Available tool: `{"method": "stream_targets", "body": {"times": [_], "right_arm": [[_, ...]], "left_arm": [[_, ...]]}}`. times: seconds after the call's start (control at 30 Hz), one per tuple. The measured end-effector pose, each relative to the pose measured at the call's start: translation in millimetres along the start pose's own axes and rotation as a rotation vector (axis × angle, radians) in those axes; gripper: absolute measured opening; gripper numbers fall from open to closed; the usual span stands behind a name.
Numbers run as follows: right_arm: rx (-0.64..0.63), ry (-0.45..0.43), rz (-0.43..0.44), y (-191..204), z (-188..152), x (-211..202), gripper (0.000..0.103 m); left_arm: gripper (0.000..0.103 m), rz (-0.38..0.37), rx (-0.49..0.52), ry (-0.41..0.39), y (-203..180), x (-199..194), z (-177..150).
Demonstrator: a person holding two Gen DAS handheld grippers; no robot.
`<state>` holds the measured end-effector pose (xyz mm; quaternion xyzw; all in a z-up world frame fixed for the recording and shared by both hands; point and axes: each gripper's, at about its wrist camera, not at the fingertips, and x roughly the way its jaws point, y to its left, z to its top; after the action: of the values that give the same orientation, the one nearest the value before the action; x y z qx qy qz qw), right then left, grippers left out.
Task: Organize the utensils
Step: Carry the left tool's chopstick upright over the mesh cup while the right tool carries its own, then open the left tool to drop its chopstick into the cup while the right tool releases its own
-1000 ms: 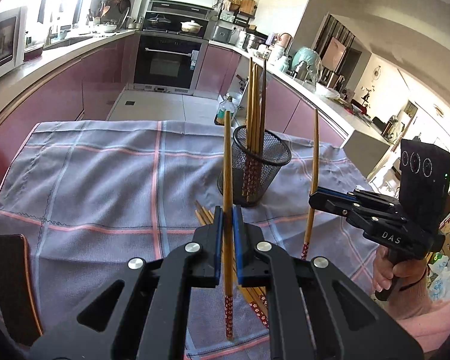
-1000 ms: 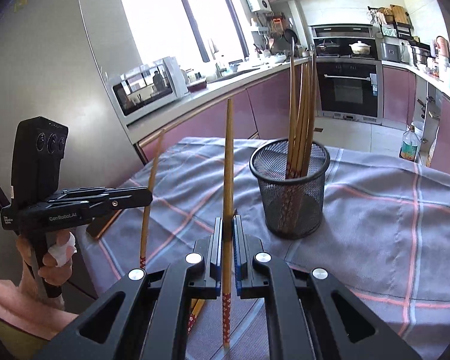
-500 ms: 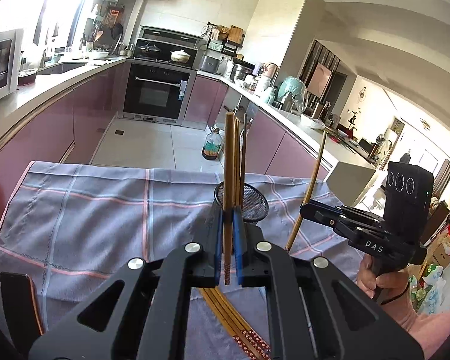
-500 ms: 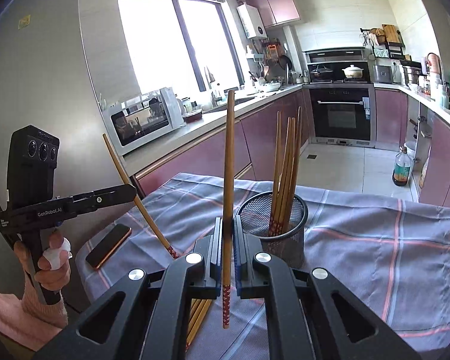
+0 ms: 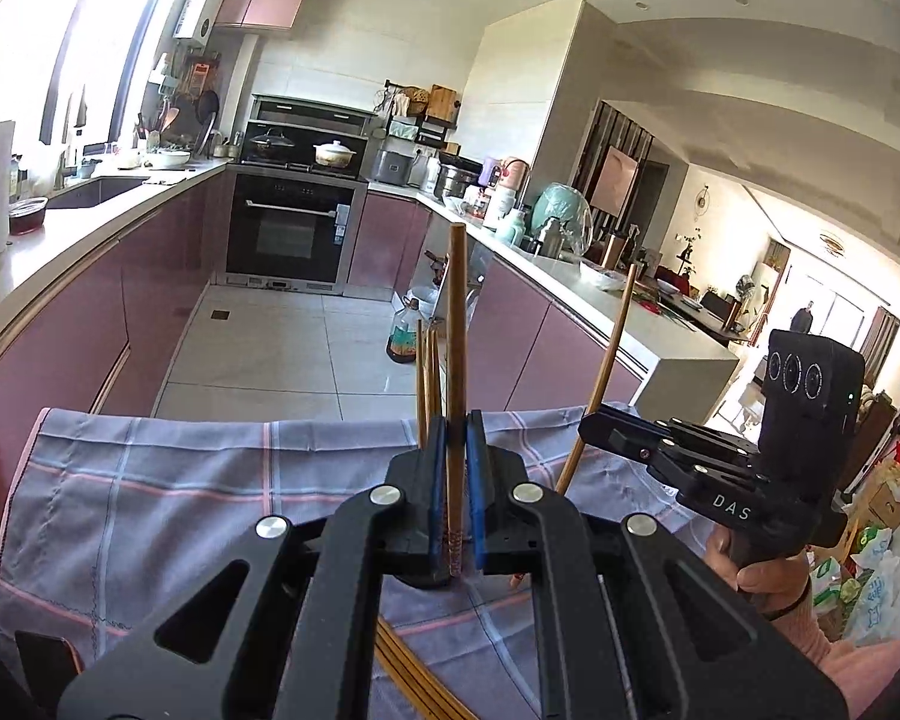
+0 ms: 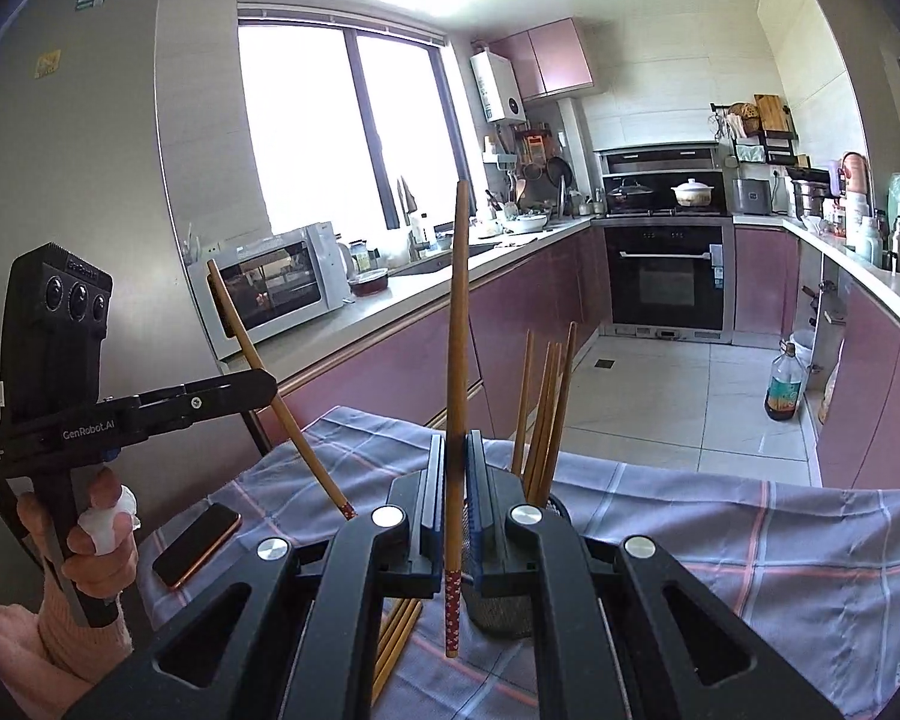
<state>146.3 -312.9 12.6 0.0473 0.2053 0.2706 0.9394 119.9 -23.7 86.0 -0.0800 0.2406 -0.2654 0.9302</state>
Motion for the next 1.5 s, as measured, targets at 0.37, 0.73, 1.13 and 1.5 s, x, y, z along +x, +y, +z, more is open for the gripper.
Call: {"method": "stream_targets", "body": {"times": [0.37,0.73,1.13,1.5], "right_arm": [[0.0,-0.054,-0.052,-13.3,26.0,12.3,0.005],[0.023,0.041,-0.085,-25.3,8.4,50.5,0.005],[0.024,0.231,-0.108,-29.9,-14.7,85.8,0.005],[0.067,0.248,-0.113,-37.9,-17.3,96.0,0.013]], "left_arm": [[0.007,0.025,0.027,-0.004,-8.5,28.0,28.5],[0.007,0.072,0.069,0.127,-8.3,78.6,16.9],[0.007,0.08,0.081,0.253,6.9,123.4,-9.0],[0.013,0.11,0.036,0.269,17.6,144.4,-5.7]]}}
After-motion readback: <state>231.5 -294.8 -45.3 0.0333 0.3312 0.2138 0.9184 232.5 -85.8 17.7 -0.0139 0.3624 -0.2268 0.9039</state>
